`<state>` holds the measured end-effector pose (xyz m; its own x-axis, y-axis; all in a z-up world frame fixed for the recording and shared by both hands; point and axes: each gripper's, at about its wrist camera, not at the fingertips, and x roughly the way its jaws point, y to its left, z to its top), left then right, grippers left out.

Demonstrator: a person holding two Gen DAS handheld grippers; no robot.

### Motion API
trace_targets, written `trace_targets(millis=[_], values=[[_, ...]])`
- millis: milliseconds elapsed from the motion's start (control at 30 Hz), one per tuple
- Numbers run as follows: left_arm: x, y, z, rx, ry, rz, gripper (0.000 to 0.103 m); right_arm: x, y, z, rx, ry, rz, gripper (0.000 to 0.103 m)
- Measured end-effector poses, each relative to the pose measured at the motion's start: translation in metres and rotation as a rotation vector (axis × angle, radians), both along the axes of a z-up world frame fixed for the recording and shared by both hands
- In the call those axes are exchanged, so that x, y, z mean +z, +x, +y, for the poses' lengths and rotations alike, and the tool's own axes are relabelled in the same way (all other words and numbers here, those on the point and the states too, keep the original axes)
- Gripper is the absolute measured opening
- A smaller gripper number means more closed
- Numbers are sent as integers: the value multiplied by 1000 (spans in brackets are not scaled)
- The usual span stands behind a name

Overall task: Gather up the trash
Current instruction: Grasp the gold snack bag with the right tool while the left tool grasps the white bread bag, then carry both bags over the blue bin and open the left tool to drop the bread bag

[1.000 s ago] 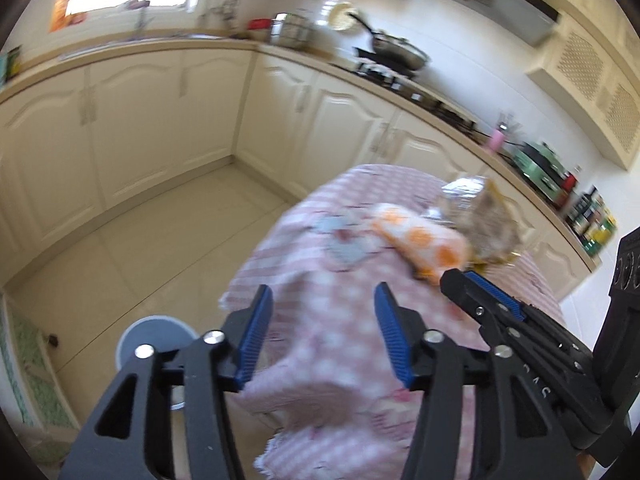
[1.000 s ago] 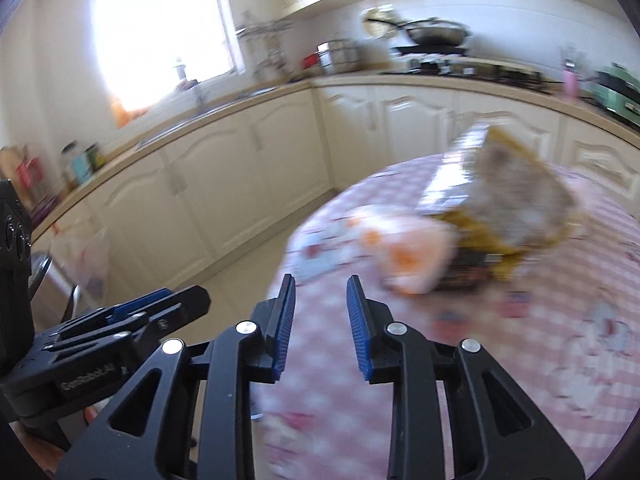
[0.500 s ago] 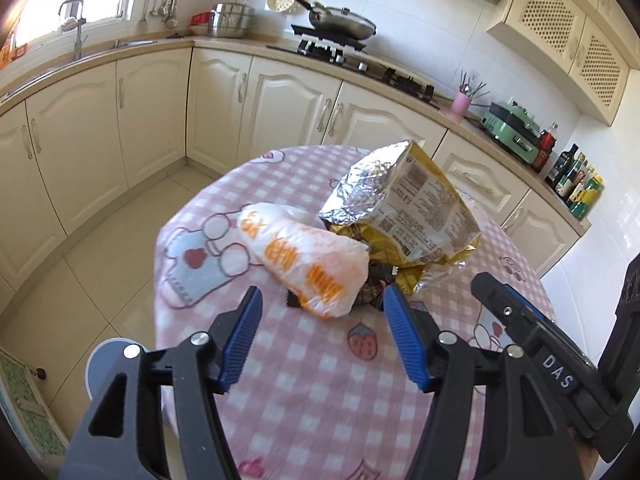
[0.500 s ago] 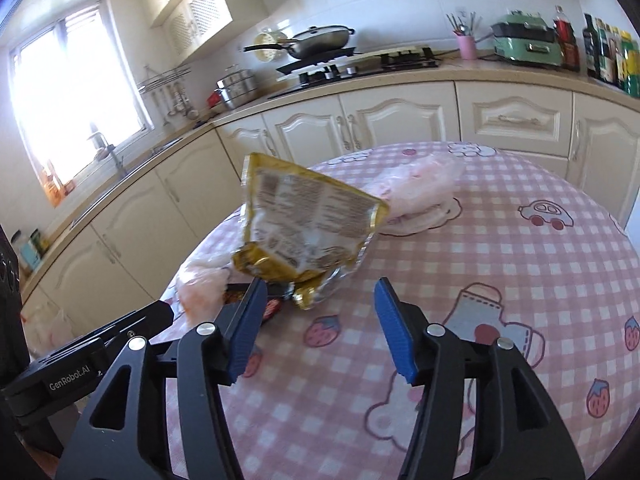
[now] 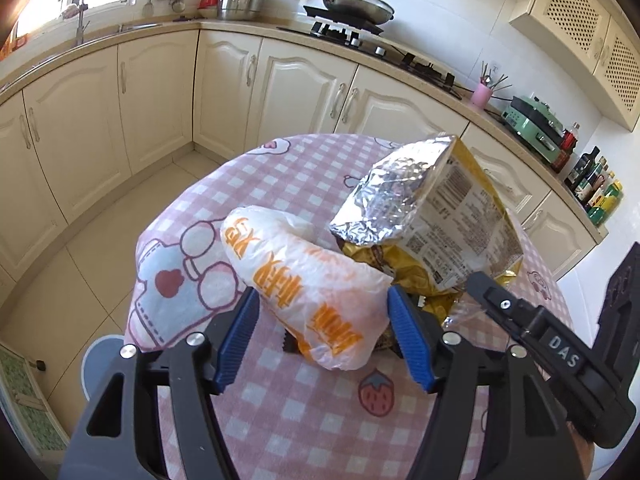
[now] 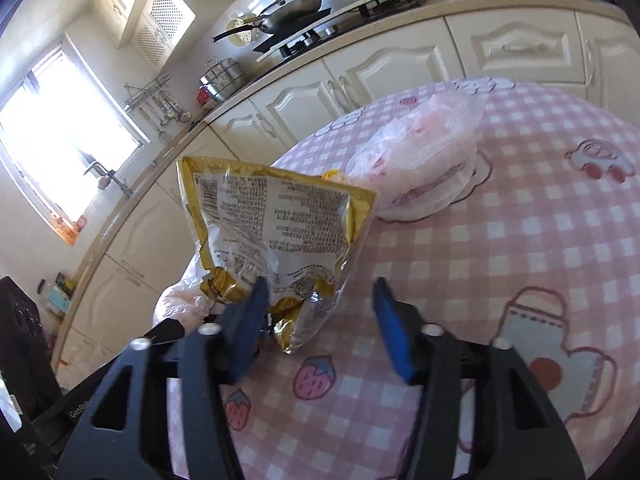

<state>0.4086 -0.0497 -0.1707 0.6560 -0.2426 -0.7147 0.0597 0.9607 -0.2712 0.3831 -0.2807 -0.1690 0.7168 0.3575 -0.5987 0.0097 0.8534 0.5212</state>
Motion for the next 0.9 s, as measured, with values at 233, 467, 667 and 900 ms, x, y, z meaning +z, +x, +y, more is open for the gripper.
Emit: trace_targets(millis=[233, 467, 667, 900], values=[[-4, 0, 5, -13, -31, -1, 23, 9, -9, 2, 3, -38, -36, 11], [10, -19, 11, -20, -48, -69, 15, 31, -33, 9, -41, -123, -137, 7], [40, -47, 18, -27, -65, -147, 14, 59, -56, 14, -78, -160, -241, 7], [71, -84, 40, 4, -74, -216, 14, 91, -72, 41, -39, -190, -311, 7]])
